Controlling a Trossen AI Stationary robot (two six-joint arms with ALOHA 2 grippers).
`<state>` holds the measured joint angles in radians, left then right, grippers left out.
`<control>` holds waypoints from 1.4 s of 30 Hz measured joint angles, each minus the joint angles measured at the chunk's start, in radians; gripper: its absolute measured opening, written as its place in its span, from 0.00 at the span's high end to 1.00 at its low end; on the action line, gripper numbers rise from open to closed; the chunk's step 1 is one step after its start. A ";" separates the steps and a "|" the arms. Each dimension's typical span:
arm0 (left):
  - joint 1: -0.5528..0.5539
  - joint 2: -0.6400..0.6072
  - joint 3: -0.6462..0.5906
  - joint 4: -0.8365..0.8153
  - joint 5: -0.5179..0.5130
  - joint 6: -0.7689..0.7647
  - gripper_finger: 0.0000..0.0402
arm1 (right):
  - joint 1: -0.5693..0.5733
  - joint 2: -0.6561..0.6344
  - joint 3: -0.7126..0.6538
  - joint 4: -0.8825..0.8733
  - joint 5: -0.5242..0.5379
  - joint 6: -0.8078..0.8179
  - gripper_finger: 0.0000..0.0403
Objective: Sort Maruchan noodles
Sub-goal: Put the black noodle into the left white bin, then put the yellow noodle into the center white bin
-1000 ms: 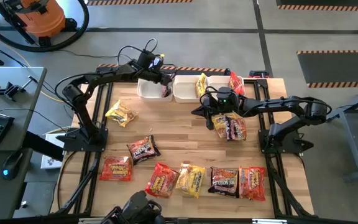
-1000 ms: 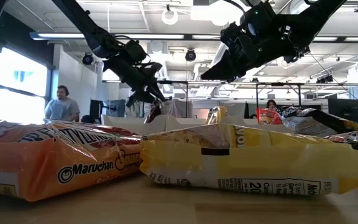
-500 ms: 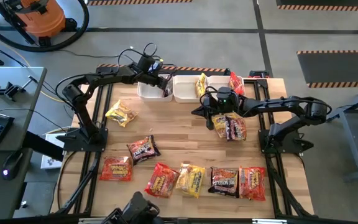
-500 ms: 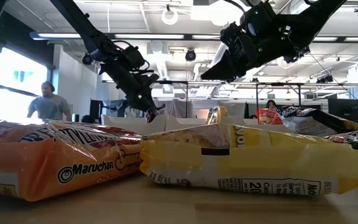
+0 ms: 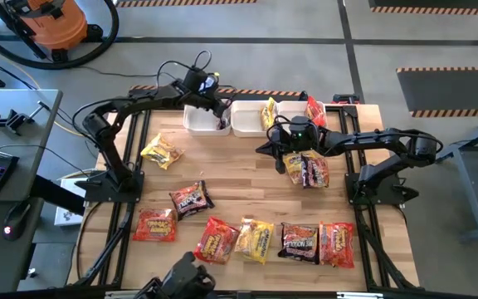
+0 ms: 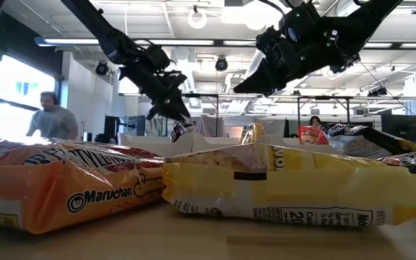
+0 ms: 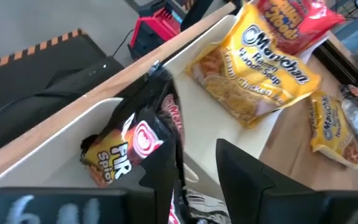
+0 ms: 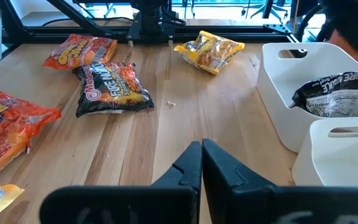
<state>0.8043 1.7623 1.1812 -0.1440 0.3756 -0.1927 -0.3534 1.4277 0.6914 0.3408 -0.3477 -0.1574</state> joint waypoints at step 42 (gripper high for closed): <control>-0.286 -0.347 -0.828 0.968 -0.251 0.045 0.98 | 0.000 0.000 0.000 -0.005 0.001 -0.034 1.00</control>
<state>0.5184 1.4151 0.3528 0.8240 0.1247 -0.1480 -0.3534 1.4277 0.6914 0.3362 -0.3470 -0.1917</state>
